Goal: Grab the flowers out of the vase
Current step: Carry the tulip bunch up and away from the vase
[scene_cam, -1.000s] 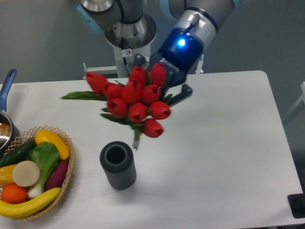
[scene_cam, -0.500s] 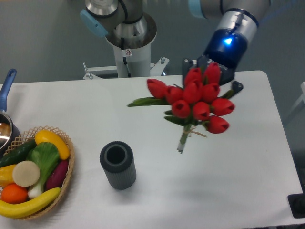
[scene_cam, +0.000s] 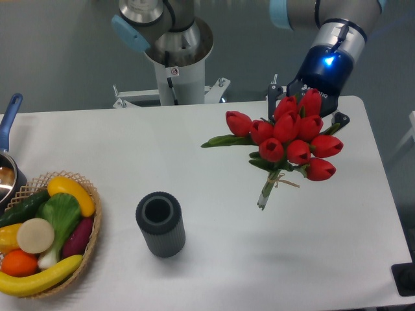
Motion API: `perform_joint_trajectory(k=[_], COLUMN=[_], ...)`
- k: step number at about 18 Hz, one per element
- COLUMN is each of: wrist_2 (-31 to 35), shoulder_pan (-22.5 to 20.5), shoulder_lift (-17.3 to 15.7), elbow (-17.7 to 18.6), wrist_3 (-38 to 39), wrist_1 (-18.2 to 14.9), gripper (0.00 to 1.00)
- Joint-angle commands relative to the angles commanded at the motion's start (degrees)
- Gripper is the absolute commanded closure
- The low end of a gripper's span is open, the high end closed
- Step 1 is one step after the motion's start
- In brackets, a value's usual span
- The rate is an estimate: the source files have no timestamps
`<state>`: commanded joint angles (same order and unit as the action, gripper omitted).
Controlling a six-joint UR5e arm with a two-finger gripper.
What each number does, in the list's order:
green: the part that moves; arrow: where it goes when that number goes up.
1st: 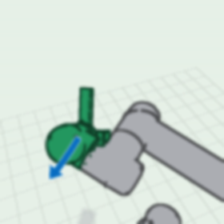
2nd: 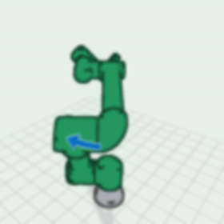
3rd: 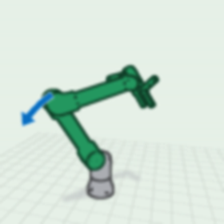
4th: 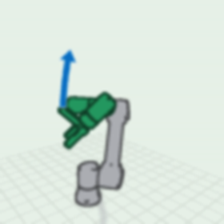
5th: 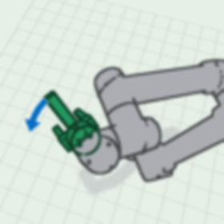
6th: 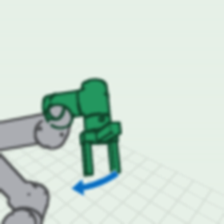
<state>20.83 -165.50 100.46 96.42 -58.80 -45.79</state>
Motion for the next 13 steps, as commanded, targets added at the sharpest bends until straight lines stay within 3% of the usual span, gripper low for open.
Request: perform_joint_trajectory(k=[13], wrist_2=[0.1], shoulder_pan=[-0.2], shoulder_lift=[-0.1], elbow=[1.1], wrist_3=[-0.1], wrist_1=[0.1], gripper=[0.62])
